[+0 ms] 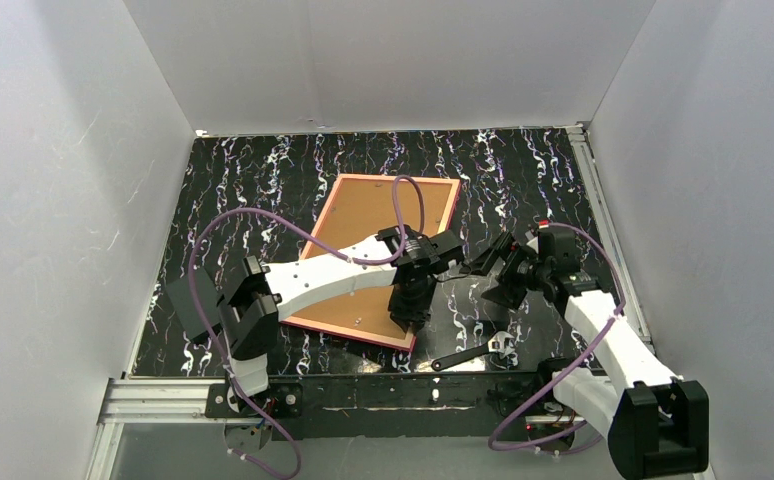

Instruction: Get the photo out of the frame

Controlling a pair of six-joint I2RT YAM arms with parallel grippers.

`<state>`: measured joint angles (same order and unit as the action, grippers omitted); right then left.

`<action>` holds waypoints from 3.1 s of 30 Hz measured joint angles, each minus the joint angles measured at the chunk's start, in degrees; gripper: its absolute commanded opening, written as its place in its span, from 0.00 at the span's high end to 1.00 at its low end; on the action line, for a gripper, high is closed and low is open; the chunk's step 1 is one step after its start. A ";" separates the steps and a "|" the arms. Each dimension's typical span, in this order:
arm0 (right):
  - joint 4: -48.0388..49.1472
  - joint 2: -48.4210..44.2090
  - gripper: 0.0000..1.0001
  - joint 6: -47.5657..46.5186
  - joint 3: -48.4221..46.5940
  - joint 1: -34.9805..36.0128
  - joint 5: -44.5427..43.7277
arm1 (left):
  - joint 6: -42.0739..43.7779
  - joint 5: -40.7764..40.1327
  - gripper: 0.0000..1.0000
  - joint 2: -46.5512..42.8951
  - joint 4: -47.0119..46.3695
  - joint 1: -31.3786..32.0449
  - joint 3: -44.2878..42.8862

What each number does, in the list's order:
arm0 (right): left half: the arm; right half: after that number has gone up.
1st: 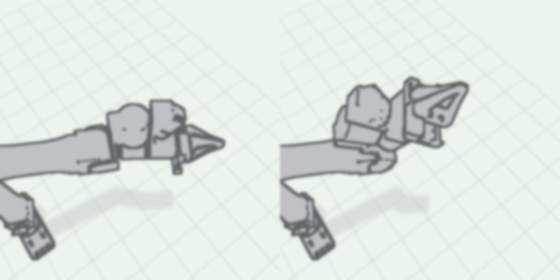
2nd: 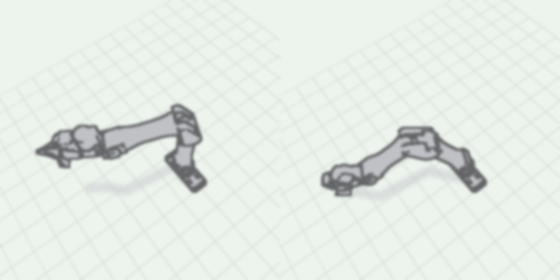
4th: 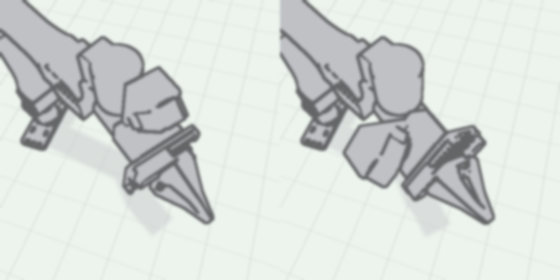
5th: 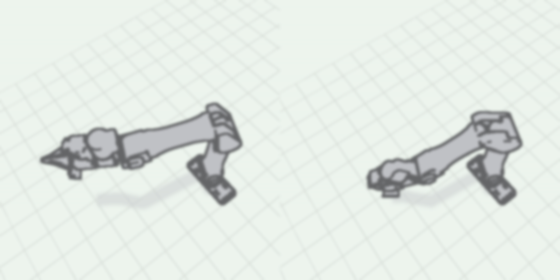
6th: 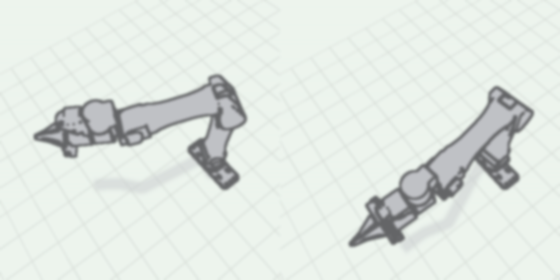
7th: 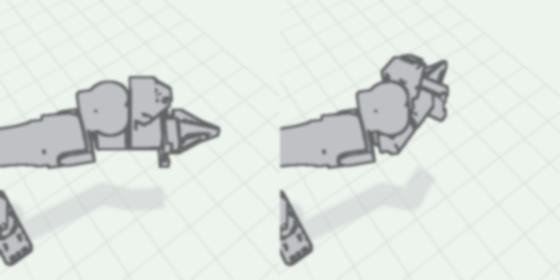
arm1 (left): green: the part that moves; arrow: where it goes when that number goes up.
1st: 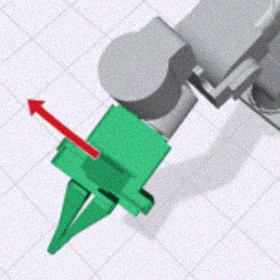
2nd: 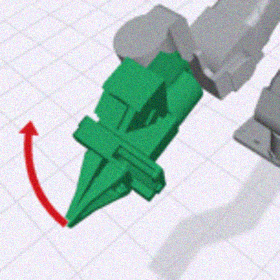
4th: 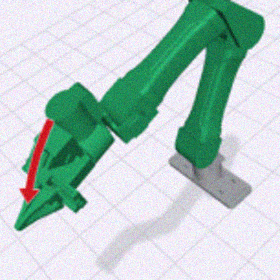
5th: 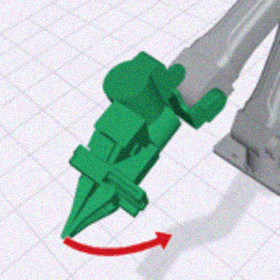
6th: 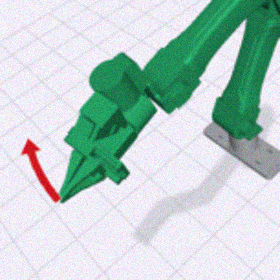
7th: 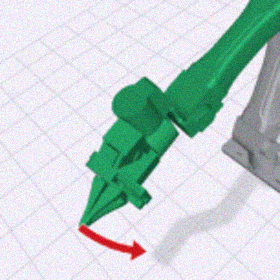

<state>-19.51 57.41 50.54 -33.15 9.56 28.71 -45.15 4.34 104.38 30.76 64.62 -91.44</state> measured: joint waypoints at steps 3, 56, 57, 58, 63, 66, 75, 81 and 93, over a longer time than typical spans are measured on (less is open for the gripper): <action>3.52 5.25 0.04 -0.24 -4.61 0.52 3.37 | 0.44 0.94 1.00 -0.68 0.00 -0.50 0.00; -11.69 24.61 0.99 -2.23 -30.62 17.27 -4.28 | 12.52 6.19 0.10 -33.92 -0.24 -19.80 6.62; -13.77 24.24 0.99 -3.23 -31.32 16.55 -4.42 | 13.16 5.31 0.10 -35.17 0.26 -20.33 6.86; -16.28 23.87 0.99 -4.46 -32.20 15.58 -4.52 | 13.68 4.76 0.10 -36.22 0.63 -20.70 7.21; -28.50 21.35 0.99 -10.51 -38.14 10.25 -7.21 | 15.41 2.86 0.10 -38.84 2.19 -21.79 9.44; -34.82 19.34 0.99 -13.57 -43.21 8.59 -11.85 | 15.85 2.75 0.10 -38.84 2.29 -22.05 11.02; -43.36 20.24 0.99 -22.73 -58.82 8.50 -19.78 | 16.02 9.49 0.02 -36.65 0.87 -22.51 12.50; -44.22 20.72 0.99 -20.76 -58.03 8.41 -19.93 | 21.31 9.84 0.02 -37.94 -9.53 -15.26 15.76; -38.45 18.99 0.99 -9.05 -51.82 8.83 -21.99 | 45.59 -10.27 0.02 -39.98 -29.55 11.13 26.25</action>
<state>-57.95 76.40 41.50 -84.97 18.39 6.72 0.45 -5.93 64.40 1.21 75.75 -65.19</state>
